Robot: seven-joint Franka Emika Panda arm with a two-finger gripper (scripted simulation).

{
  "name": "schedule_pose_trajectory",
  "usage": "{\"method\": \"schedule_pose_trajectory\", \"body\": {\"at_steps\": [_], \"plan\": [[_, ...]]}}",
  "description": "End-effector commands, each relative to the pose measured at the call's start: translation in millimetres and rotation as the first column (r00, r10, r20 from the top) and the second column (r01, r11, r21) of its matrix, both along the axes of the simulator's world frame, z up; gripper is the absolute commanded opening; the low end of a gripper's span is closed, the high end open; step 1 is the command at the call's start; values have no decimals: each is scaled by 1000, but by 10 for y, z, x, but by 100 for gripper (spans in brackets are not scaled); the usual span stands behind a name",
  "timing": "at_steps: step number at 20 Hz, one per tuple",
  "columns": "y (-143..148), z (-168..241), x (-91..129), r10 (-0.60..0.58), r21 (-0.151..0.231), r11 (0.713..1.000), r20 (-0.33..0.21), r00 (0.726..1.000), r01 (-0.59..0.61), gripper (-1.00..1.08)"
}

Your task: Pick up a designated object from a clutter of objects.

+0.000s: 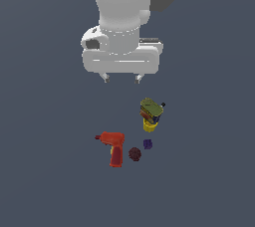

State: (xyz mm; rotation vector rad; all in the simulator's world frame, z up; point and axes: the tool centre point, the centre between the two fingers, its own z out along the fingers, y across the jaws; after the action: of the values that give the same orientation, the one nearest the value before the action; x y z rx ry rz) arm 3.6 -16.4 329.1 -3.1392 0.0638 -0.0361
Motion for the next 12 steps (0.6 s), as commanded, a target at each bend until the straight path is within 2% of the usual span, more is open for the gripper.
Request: {"method": "schedule_pose_trajectory", "body": {"at_steps": [1, 8, 12], "plan": [[0, 0, 0, 0, 0, 1000, 0, 1000, 0, 100], [131, 159, 110, -11, 20, 1000, 47, 999, 10, 100], [140, 170, 117, -12, 22, 1000, 50, 999, 11, 100]]}}
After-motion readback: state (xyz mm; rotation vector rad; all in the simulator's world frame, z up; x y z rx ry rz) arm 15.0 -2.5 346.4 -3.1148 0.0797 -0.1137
